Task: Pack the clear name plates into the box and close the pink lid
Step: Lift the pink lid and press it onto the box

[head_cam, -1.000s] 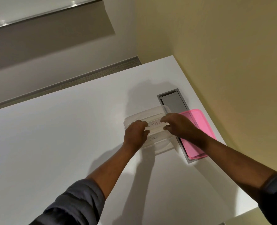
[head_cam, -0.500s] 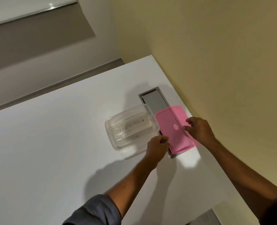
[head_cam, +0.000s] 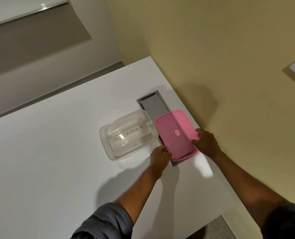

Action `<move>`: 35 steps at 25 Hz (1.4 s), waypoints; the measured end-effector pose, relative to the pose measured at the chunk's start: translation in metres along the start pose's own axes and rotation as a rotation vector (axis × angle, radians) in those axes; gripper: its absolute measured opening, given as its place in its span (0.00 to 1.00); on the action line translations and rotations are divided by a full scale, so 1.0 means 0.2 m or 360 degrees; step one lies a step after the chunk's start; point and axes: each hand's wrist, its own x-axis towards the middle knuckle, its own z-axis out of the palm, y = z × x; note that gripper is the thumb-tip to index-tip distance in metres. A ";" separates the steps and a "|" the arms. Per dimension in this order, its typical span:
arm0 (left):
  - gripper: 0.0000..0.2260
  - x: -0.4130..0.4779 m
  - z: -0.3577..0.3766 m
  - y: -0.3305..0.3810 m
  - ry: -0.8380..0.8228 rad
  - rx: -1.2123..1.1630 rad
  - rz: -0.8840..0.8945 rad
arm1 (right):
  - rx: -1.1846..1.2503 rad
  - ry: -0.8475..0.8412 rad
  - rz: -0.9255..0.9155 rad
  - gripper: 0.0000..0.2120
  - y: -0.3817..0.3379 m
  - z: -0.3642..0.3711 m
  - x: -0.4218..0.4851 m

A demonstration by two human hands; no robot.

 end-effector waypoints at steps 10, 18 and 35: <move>0.10 -0.10 -0.04 0.02 -0.0109 -0.0030 0.0104 | 0.0676 0.0128 0.0088 0.17 -0.02 -0.15 -0.08; 0.35 -0.28 0.01 0.15 0.0105 0.0962 0.0912 | 0.0917 0.0298 0.0039 0.17 -0.36 -0.34 -0.17; 0.20 -0.41 -0.53 0.38 0.0219 -0.0528 0.0688 | 0.0605 0.0401 -0.0048 0.22 -0.72 -0.27 -0.16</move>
